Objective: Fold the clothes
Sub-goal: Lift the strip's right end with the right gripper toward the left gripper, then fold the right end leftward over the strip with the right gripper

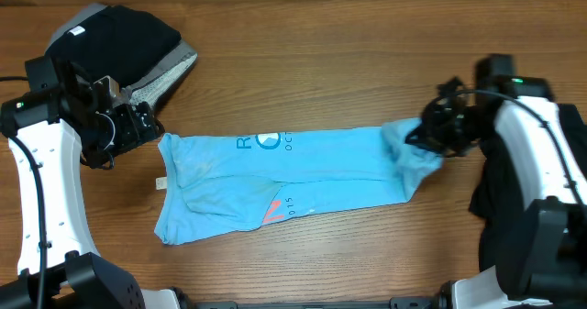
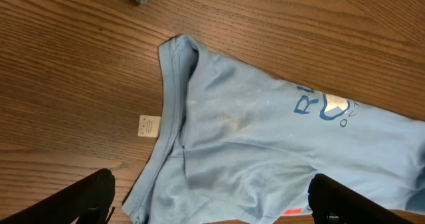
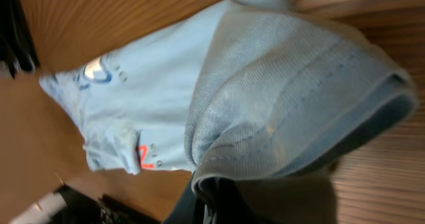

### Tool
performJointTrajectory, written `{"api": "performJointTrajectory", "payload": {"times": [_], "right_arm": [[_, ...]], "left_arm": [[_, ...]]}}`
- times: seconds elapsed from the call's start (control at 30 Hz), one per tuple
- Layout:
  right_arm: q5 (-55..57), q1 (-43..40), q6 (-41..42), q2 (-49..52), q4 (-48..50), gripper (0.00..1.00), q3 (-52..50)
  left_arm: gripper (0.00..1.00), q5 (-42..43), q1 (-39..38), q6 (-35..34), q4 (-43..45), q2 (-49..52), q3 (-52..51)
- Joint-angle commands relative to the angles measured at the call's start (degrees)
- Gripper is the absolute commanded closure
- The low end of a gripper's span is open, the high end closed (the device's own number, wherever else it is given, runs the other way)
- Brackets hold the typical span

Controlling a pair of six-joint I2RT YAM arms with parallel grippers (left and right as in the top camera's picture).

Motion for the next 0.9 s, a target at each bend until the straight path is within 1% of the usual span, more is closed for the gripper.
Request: {"api": "performJointTrajectory", "payload": {"times": [0.0,0.17,0.3,0.47,0.57,0.63,0.67,0.73,0.77,0.87], "right_arm": [[0.79,6.82,5.88,-0.76,0.94,0.96,1.11],[5.86,16.5,13.31,-0.07,2.99,0.96,1.09],[8.66,21.97,16.46,0.68,5.33,0.96,1.09],[13.51,26.75,22.14,0.83,8.33,0.96,1.09],[15.91,27.91,23.61,0.83,9.2,0.96,1.09],[15.87,28.06,23.61,0.83,9.35,0.92,1.07],[15.85,28.06,23.61,0.83,9.38,0.86,1.07],[14.19,28.06,23.56,0.83,10.05,0.85,1.07],[12.28,28.06,23.37,0.83,10.84,0.82,1.07],[4.92,28.06,20.92,0.83,14.1,0.82,1.07]], "left_arm": [[0.04,0.48,0.5,1.73,-0.2,-0.35,0.72],[0.04,0.48,0.5,1.73,-0.42,-0.35,0.72],[0.04,0.48,0.5,1.73,-0.42,-0.35,0.7],[0.04,0.5,0.5,1.73,-0.59,-0.35,0.7],[0.04,0.5,0.5,1.73,-0.85,-0.35,0.7],[0.04,0.48,0.5,1.75,-0.92,-0.35,0.7],[0.04,0.48,0.52,1.73,-0.92,-0.35,0.7],[0.04,0.48,0.5,1.75,-0.9,-0.35,0.72],[0.04,0.5,0.5,1.75,-0.9,-0.35,0.7],[0.04,0.48,0.5,1.73,-0.9,-0.35,0.72]]}}
